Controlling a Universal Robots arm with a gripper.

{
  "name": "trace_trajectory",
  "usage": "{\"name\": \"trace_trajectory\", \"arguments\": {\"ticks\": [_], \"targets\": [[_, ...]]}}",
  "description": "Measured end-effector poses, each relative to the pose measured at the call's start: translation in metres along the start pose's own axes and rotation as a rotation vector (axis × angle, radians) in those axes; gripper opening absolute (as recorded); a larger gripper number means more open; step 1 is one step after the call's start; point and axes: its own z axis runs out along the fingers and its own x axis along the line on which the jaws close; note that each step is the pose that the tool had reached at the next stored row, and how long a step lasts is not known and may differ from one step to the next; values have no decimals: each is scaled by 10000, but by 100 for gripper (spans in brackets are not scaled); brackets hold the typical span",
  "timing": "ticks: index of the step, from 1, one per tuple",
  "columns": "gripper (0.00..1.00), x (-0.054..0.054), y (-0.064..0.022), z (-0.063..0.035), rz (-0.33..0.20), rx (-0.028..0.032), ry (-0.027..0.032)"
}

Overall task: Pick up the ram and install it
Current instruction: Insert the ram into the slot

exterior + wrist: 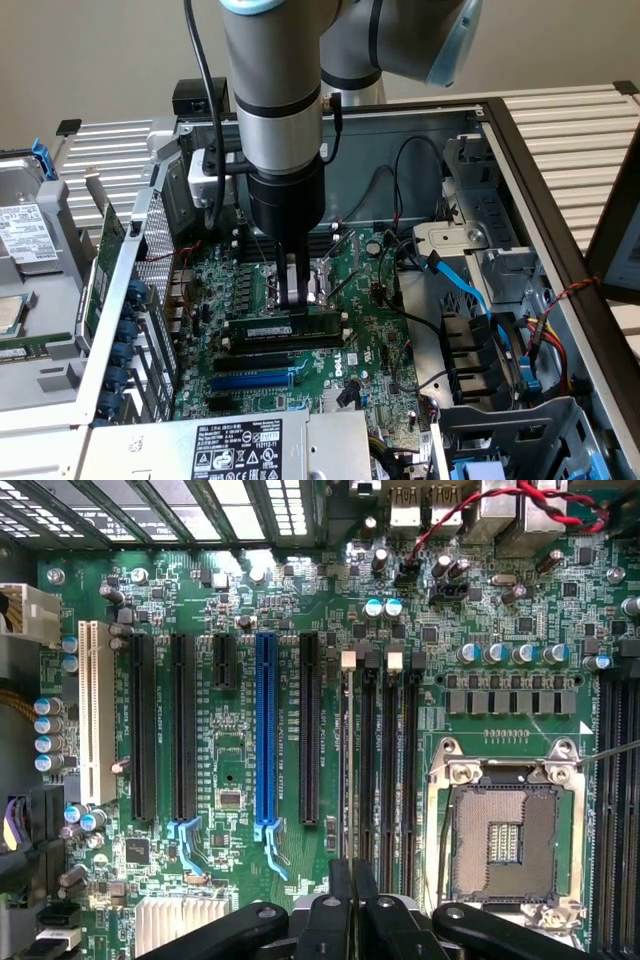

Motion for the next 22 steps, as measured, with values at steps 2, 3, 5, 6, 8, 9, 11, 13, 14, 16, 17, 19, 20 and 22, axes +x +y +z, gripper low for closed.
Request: {"name": "trace_trajectory", "arguments": {"ticks": [2,3,5,6,8,9,11,13,14,16,17,19,20,22], "targets": [[12,0,1,6,0,5,-2],[12,-1,1,9,1,7,-3],[12,-1,1,12,1,9,-2],[12,-1,1,12,1,12,-1],[12,-1,1,13,2,34,-4],[12,-1,1,13,2,43,-5],[12,-1,2,13,3,65,-5],[12,-1,1,14,3,85,-5],[12,-1,1,15,3,96,-5],[12,-1,1,18,3,118,-6],[12,-1,1,19,3,126,-7],[12,-1,3,19,4,129,-8],[12,-1,4,19,4,131,-8],[12,-1,6,19,3,133,-9]]}}
